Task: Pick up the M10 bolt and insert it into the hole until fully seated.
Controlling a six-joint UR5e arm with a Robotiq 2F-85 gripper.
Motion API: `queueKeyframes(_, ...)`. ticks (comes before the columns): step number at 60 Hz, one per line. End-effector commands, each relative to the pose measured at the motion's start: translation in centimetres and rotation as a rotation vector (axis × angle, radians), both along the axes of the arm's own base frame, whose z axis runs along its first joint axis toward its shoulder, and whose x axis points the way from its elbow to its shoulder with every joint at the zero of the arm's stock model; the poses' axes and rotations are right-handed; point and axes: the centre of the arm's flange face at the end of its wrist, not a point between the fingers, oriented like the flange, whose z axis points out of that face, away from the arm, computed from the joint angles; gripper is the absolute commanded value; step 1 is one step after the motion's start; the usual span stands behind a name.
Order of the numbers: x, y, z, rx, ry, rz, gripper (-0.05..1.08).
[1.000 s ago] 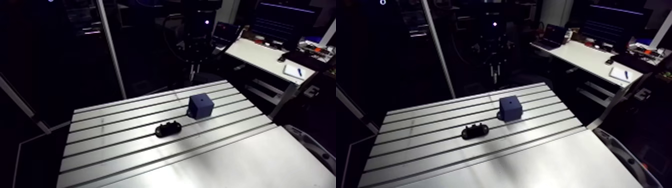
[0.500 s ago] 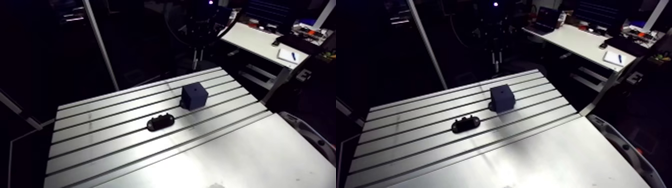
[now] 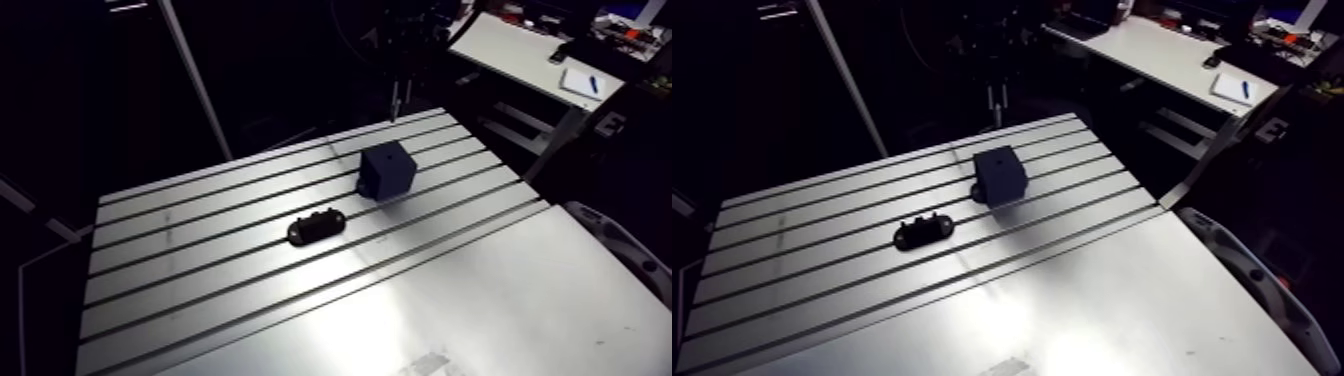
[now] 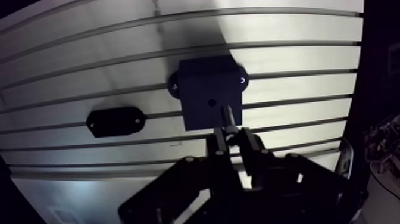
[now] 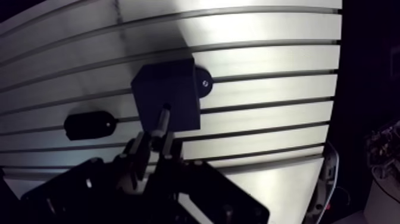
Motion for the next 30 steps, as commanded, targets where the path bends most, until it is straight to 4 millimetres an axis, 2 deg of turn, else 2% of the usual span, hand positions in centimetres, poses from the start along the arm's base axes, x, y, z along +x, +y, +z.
queueKeyframes(1, -0.5, 0.3, -0.6, -0.011, -0.044, -0.022, 1.08)
queueKeyframes(30, -0.5, 0.7, -1.8, -0.022, -0.089, -0.050, 1.08)
